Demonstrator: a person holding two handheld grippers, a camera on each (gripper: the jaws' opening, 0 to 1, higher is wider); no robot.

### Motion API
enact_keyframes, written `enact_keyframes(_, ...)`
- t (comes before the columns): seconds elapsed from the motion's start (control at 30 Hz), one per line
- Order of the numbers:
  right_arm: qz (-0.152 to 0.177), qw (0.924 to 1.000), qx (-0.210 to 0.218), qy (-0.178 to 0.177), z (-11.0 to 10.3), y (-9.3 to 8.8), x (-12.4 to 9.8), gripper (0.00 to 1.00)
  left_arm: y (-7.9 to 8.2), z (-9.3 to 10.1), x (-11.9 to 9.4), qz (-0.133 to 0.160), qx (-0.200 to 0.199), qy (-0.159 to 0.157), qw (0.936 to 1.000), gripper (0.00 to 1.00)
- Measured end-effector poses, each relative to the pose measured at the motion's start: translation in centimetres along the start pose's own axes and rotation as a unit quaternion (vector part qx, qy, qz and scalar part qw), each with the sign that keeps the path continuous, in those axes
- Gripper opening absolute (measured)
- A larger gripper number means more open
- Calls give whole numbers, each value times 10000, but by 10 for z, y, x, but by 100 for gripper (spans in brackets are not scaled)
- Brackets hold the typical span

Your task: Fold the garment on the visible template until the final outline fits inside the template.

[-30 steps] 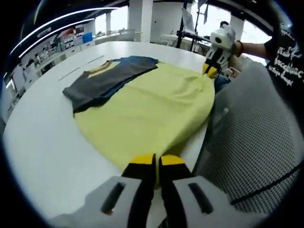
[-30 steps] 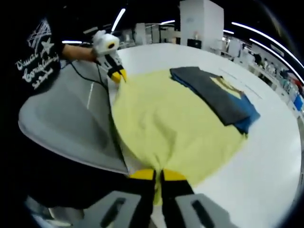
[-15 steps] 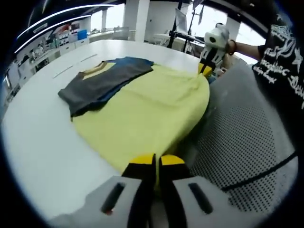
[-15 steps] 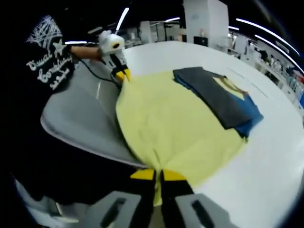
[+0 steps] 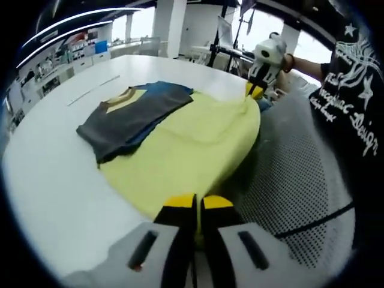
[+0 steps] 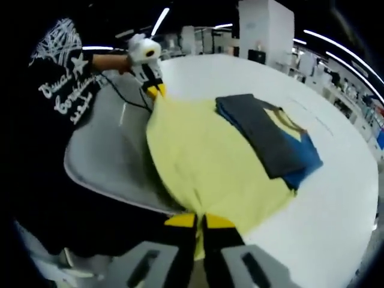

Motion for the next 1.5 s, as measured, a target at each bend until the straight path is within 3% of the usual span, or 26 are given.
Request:
enact_keyframes(0.2,292,9983,-91,-504,14,15,-14,0,24,-18,-12,311,117,316,9989,0)
enact_keyframes(0.27,333,9971,-147,-673,18,20,-19,0,37,-15,-16,376,164,387,9984,0)
enact_keyframes(0.4,421,9942,-284,-945,27,32,-29,0,47,-25,-16,496,150,488,9975,0)
enact_keyframes(0.6,378,9911,-513,-1173,44,48,-36,0,63,-45,-14,602,98,777,9951,0)
enact_keyframes(0.67,380,9900,-567,-1236,51,54,-37,0,71,-60,-12,424,142,1102,9929,0)
enact_keyframes(0.73,377,9881,-627,-1350,59,61,-38,0,80,-66,-9,405,217,1206,9916,0)
enact_keyframes(0.97,304,9816,-730,-1740,86,76,-42,0,114,-88,0,610,153,1630,9846,0)
enact_keyframes(1.13,289,9782,-749,-1917,104,84,-43,0,123,-102,6,643,213,1784,9816,0)
enact_keyframes(1.23,330,9734,-873,-2090,117,93,-45,0,129,-107,7,559,592,2029,9758,0)
enact_keyframes(1.37,156,9685,-1008,-2274,132,103,-42,0,135,-121,10,613,581,2092,9742,0)
enact_keyframes(1.5,-66,9624,-1135,-2467,144,108,-38,0,136,-136,16,699,238,2174,9733,0)
Point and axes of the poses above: the point that each gripper's makers call its tool centre point, and the gripper's own axes: x roughly forward along the fingers, z roughly to its right, y roughly out of its top, the point moved 8 cm from there along -x, roughly backward along the fingers, and after that the axes turned 9 degrees about y, right-handed, at the moved point
